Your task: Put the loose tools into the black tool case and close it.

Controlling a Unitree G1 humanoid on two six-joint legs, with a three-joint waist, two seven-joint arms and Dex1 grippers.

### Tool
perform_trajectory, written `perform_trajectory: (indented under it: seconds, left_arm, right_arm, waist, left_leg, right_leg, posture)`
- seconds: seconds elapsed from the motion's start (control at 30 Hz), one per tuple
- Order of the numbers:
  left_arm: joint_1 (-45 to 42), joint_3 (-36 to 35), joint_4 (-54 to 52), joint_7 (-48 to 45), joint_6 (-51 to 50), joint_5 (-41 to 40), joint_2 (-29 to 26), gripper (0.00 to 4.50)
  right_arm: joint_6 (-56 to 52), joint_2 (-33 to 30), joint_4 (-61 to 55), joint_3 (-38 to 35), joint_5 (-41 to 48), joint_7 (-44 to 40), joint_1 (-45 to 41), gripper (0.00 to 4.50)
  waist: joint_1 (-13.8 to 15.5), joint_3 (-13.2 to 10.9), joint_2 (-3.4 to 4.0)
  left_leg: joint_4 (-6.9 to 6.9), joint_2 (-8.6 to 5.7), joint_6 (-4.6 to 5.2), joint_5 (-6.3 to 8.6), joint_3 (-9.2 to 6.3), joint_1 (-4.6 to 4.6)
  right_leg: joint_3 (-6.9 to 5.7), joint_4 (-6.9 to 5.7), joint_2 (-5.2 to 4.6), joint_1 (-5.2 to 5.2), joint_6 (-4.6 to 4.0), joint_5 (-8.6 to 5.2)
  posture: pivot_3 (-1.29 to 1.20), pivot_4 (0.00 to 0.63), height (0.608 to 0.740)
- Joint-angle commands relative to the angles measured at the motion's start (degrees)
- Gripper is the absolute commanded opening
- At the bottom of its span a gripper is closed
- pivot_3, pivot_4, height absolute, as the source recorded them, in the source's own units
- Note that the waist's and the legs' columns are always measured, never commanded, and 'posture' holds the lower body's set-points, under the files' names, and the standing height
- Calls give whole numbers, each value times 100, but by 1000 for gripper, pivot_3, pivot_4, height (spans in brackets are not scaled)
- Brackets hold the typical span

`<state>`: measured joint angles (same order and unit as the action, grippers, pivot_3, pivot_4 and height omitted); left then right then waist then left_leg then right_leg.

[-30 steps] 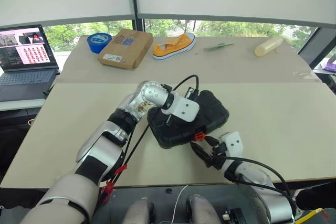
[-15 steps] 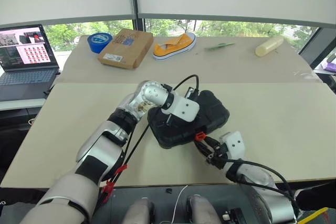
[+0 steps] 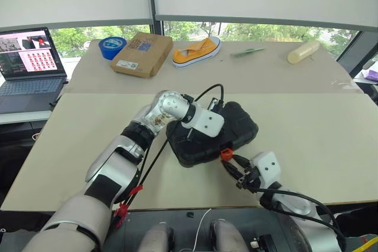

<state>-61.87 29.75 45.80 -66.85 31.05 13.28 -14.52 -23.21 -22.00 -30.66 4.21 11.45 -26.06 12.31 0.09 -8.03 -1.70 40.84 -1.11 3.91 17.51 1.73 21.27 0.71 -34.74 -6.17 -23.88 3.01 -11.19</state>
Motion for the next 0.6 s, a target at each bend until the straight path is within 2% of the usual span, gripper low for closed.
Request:
perform_trajectory:
  seconds: [0.03, 0.13, 0.17, 0.3, 0.4, 0.43, 0.47, 0.6]
  left_arm:
    - [208, 276, 416, -96, -74, 386, -60, 0]
    - [198, 275, 432, -79, -73, 392, -43, 0]
    - [198, 276, 433, -76, -70, 394, -41, 0]
    - [188, 281, 444, -61, -58, 403, -28, 0]
    - [174, 284, 448, -51, -57, 405, -7, 0]
    - [169, 284, 447, -49, -60, 405, 1, 0]
    - [169, 283, 442, -50, -62, 403, 5, 0]
    - [177, 282, 419, -64, -52, 400, 7, 0]
  right_arm:
    - [16, -158, -274, -22, -6, -77, 20, 3219]
    - [32, -356, -344, -131, 55, -215, 112, 3219]
    - [87, -434, -343, -206, 91, -293, 152, 3011]
    - [212, -704, -193, -244, 26, -497, 218, 1844]
    - [277, -800, -13, -87, -69, -598, 158, 669]
    - [263, -814, 34, -4, -99, -634, 100, 452]
    - [255, -822, 61, 51, -117, -658, 64, 45]
    - [205, -797, 401, 497, -450, -667, -279, 12]
  waist:
    - [2, 0, 0]
    - [12, 0, 0]
    - [14, 0, 0]
    - [23, 1, -1]
    - [31, 1, -2]
    - [34, 1, -2]
    - [36, 1, -2]
    - [42, 3, -4]
  left_leg:
    - [0, 0, 0, 0, 0, 0]
    - [0, -1, 0, 0, 0, 0]
    - [0, 0, 0, 0, 0, 0]
    - [0, -1, 0, 0, 0, 0]
    - [0, 0, 0, 0, 1, 0]
    - [0, 0, 0, 0, 1, 0]
    - [0, -1, 0, 0, 1, 0]
    - [0, -1, 0, 0, 1, 0]
  right_leg:
    - [0, 0, 0, 0, 0, 0]
    - [0, 0, 0, 0, 0, 0]
    - [0, 1, -1, 0, 0, 0]
    - [0, 1, -1, 2, 0, 0]
    - [-1, 2, 0, 2, 0, -1]
    - [-1, 2, 0, 2, 0, -1]
    - [-1, 2, -1, 2, 0, -1]
    - [0, 3, 0, 2, 0, -1]
  posture:
    - [0, 150, 735]
    - [0, 150, 735]
    - [0, 150, 735]
    - [0, 150, 735]
    - [0, 150, 735]
    - [0, 150, 735]
    - [0, 150, 735]
    - [0, 150, 735]
